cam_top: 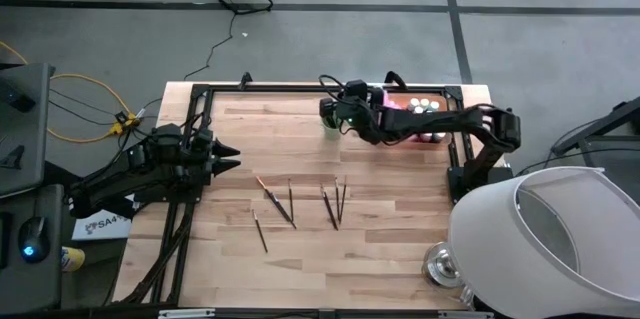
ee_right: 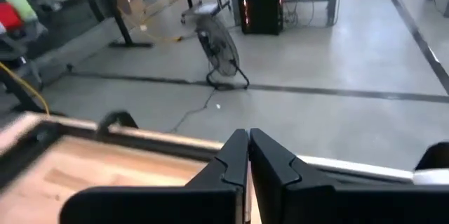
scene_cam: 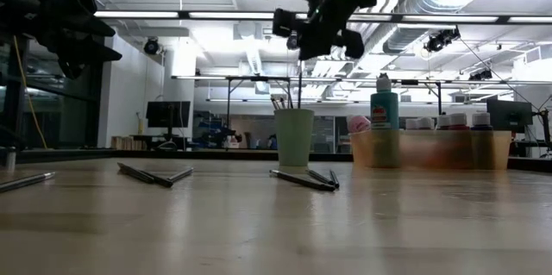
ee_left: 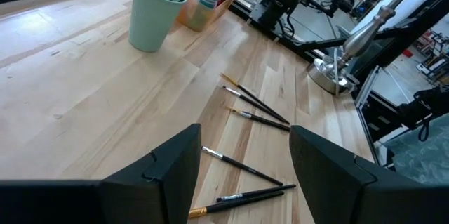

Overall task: Pick & Place Paint Supplies
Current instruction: Put the silver paintbrush into the green cup, then put the right gold paintbrush into the green cup

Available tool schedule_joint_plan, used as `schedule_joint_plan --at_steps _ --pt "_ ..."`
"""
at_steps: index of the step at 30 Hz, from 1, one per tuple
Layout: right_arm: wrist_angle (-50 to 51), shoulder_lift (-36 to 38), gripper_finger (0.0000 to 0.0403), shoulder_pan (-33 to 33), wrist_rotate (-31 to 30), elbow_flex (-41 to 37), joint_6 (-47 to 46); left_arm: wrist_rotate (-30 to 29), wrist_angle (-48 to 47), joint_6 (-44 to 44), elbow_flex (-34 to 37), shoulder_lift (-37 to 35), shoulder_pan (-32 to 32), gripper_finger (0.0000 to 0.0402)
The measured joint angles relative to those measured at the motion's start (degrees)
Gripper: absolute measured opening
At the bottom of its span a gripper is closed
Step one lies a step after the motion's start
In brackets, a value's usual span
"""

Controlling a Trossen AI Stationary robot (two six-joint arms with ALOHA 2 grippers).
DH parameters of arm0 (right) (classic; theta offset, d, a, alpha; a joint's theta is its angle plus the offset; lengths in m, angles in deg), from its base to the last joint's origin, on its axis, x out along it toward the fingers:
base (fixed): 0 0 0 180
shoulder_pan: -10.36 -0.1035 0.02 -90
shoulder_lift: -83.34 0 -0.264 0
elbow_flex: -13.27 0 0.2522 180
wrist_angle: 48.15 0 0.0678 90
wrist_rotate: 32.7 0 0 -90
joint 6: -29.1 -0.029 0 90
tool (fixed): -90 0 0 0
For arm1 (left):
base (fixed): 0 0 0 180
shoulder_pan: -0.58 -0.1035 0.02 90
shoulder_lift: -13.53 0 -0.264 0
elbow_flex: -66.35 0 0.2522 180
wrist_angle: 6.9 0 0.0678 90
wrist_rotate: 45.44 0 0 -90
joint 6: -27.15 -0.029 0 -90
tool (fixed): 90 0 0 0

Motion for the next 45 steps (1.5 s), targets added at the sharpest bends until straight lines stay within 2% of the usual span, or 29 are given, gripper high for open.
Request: schedule_joint_plan --at_steps 6,15,21,24,31,34,39,45 --pt "0.43 -2.72 0.0026 0.37 2.77 -0.19 -0.14 0.1 0.01 0.02 0.0 0.01 0.01 0.0214" --pt "3.0 -3.29 0.0145 -0.71 8.51 -0.19 -3.33 0.06 0.02 0.02 0.0 0.01 0.01 0.0214" --pt "10.69 -1.16 0.0199 -3.87 18.25 -0.13 -7.38 0.04 0.01 0.02 0.0 0.0 0.01 0.0214" --pt "17.57 -0.67 0.0204 -5.4 23.17 -0.13 -15.67 0.0 0.02 0.02 0.0 0.0 0.02 0.0214" --pt "34.14 -0.37 0.0195 -6.36 39.52 -0.15 -32.5 -0.11 0.02 0.0 0.0 0.0 0.02 0.0214" --pt "37.82 -0.56 0.0191 -6.32 41.24 -0.15 -35.16 -0.11 0.02 0.02 0.0 0.0 0.02 0.0214" --pt "37.5 -2.54 0.019 -6.28 43.5 -0.15 -38.35 -0.1 0.02 0.02 0.0 0.0 0.01 0.0214" --pt "37.04 -5.93 0.019 -6.28 49.2 -0.13 -43.19 -0.02 -0.02 0.02 0.0 0.01 0.02 0.0214"
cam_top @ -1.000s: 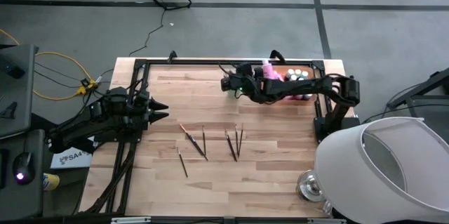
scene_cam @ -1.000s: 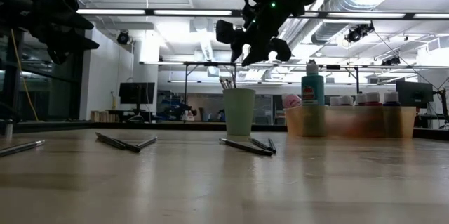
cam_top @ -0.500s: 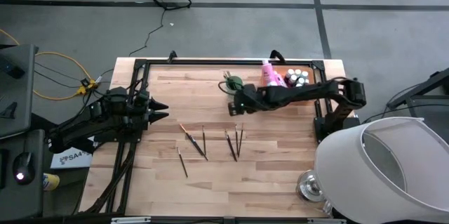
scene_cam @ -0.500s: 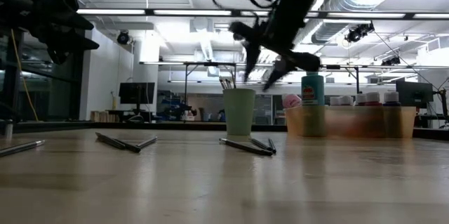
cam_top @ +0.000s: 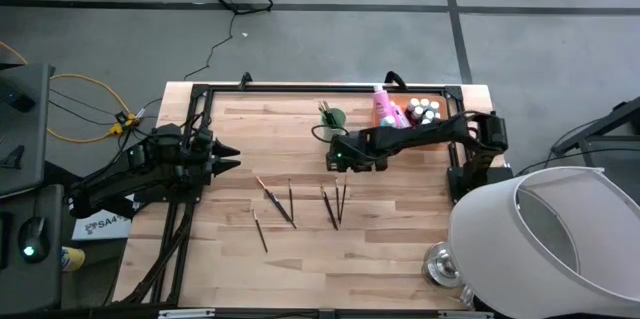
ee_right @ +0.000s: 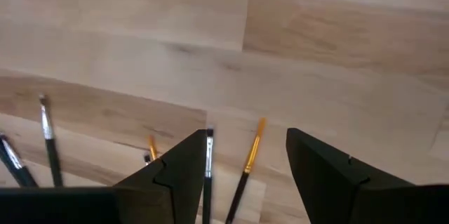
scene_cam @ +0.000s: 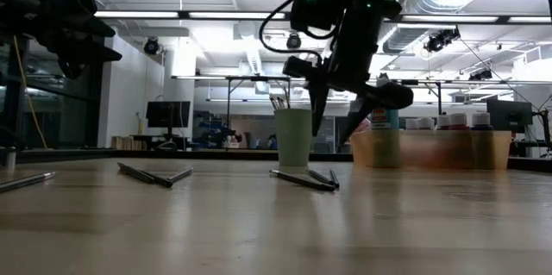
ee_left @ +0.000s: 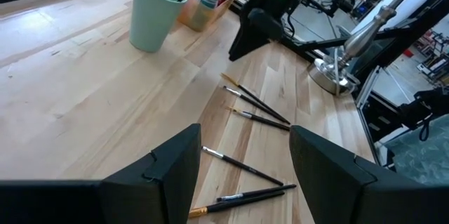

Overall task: Pick & Place Paint Supplies
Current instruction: Put the right gold paintbrush into the green cup

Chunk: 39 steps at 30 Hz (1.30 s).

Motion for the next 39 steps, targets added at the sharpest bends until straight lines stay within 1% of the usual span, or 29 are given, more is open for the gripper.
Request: schedule_joint_plan --at_steps 4,10,14,20,29,33,39 --pt "-0.25 -1.77 0.019 -0.15 2.24 0.02 -0.8 0.1 0.02 0.0 0.0 0.0 0.0 0.0214" --pt "0.64 -2.86 0.019 -0.15 0.17 0.29 -2.7 0.1 0.04 0.0 0.0 -0.01 -0.01 0.0214" --pt "0.61 -4.01 0.019 -0.33 -0.12 0.8 -3.55 0.08 0.04 0.0 0.0 -0.01 -0.02 0.0214" --pt "1.44 -7.49 0.019 -0.94 1.24 2.45 -3.92 -0.04 0.0 0.0 0.0 0.01 -0.02 0.0214" --pt "2.24 -11.56 0.0188 -0.9 1.64 4.79 -3.67 -0.08 0.04 0.0 0.0 0.01 0.0 0.0214" --pt "2.82 -12.71 0.0169 -0.92 1.66 4.84 -3.51 -0.07 0.04 0.0 0.0 0.01 0.0 0.0214" --pt "3.84 -12.8 0.0108 -0.91 1.53 4.71 -2.01 -0.05 0.04 0.0 0.0 0.01 0.0 0.0214"
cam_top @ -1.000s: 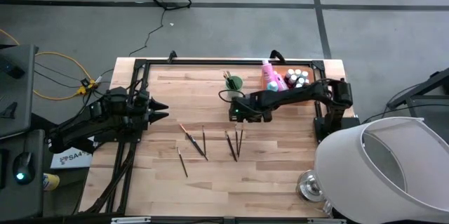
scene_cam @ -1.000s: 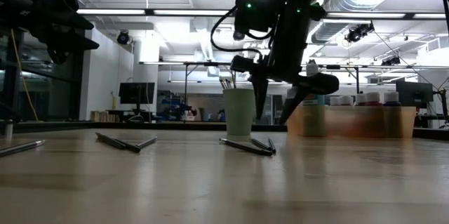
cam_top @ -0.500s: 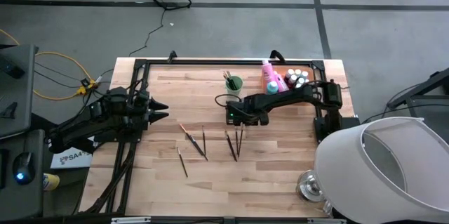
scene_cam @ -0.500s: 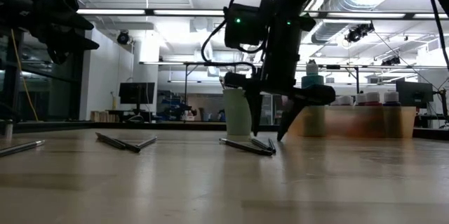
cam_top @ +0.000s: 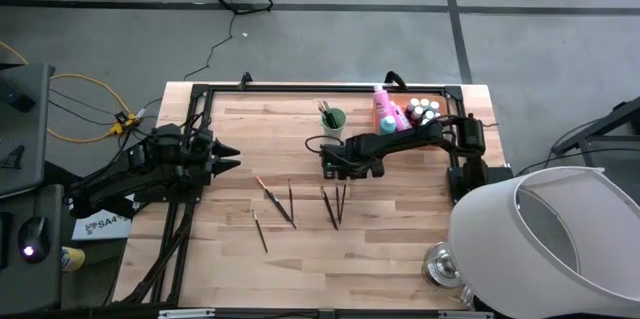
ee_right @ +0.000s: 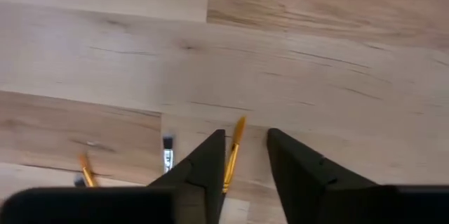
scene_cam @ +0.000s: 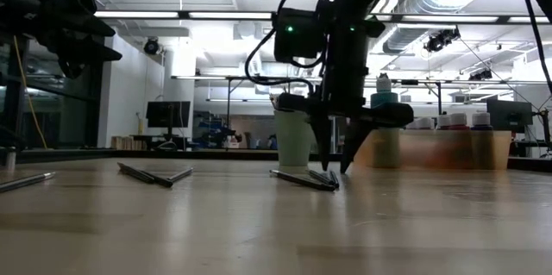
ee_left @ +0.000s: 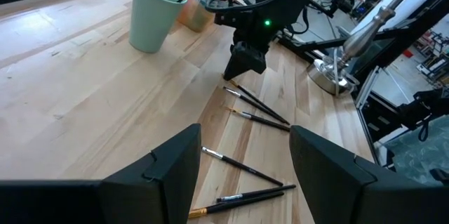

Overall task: Pick & Place Paint Supplies
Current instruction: Put the right gold paintbrush into the green cup

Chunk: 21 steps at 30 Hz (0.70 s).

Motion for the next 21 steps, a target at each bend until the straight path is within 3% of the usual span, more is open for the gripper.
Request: schedule_joint_plan --at_steps 8,21 --pt "0.66 0.0 0.004 0.04 1.19 -0.17 2.79 0.02 0.0 0.0 0.0 0.0 0.0 0.0214" --pt "0.84 0.77 0.0004 -0.31 1.21 -0.27 4.83 0.13 0.0 0.0 0.0 0.0 0.0 0.0214"
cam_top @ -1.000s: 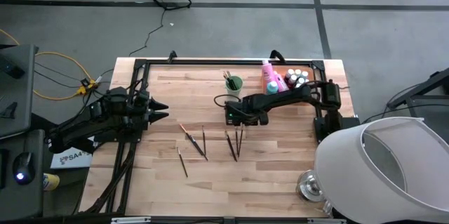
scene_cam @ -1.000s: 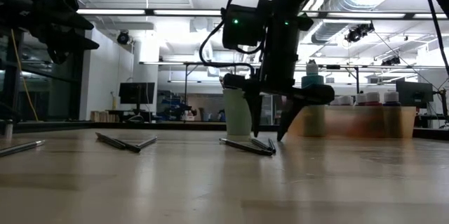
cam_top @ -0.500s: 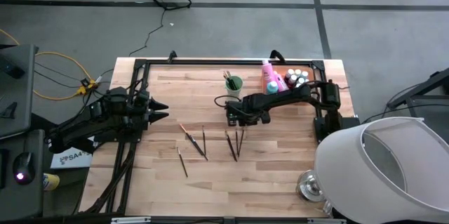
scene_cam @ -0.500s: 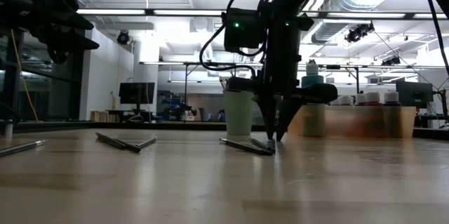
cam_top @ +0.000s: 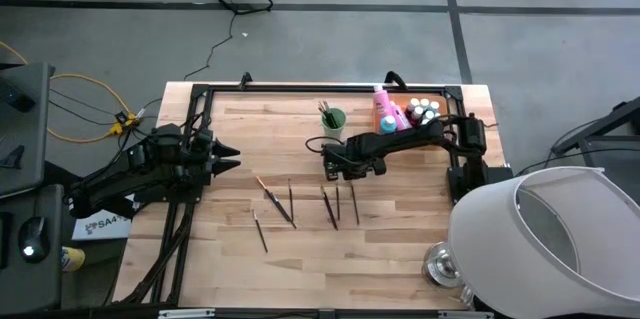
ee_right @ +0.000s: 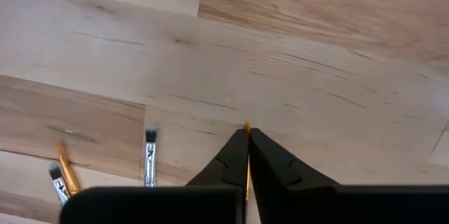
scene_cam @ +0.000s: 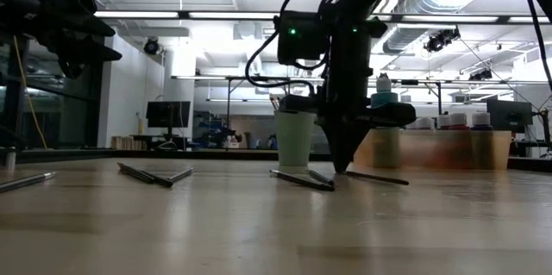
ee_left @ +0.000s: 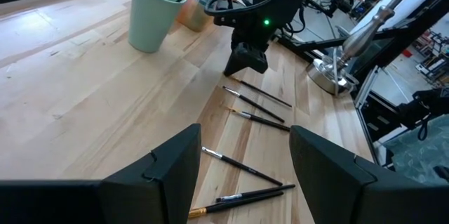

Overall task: Pick & Place Paint Supplies
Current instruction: Put the right gold paintbrush into the green cup

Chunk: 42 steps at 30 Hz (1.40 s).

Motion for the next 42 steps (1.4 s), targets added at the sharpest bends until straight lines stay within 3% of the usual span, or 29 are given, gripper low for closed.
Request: schedule_joint_plan --at_steps 4,12,19,23,31,36,42 --pt "0.59 2.22 0.0003 -0.15 -3.29 0.44 2.01 0.04 0.0 0.0 0.0 0.0 -0.01 0.0214" --pt "-7.88 13.07 0.0003 -0.28 -19.6 1.86 7.93 0.02 -0.02 0.0 0.0 0.0 -0.02 0.0214" --pt "-20.22 21.35 0.0003 -2.2 -39.85 1.96 21.91 -0.11 -0.02 0.0 -0.02 -0.02 0.0 0.0214" --pt "-27.87 22.51 0.0003 -2.59 -46.72 1.83 31.49 -0.15 -0.03 0.0 -0.02 -0.01 -0.01 0.0214" --pt "-40.5 22.7 0.0003 -1.87 -51.77 1.92 44.73 -0.07 -0.01 0.0 0.0 -0.02 -0.01 0.0214" --pt "-38.7 22.7 0.0003 0.36 -56.05 1.92 46.24 -0.05 -0.02 0.0 0.0 -0.02 0.0 0.0214" --pt "-31.65 21.91 0.0003 4.03 -53.41 1.92 42.75 -0.04 -0.02 0.0 -0.02 -0.02 -0.01 0.0214"
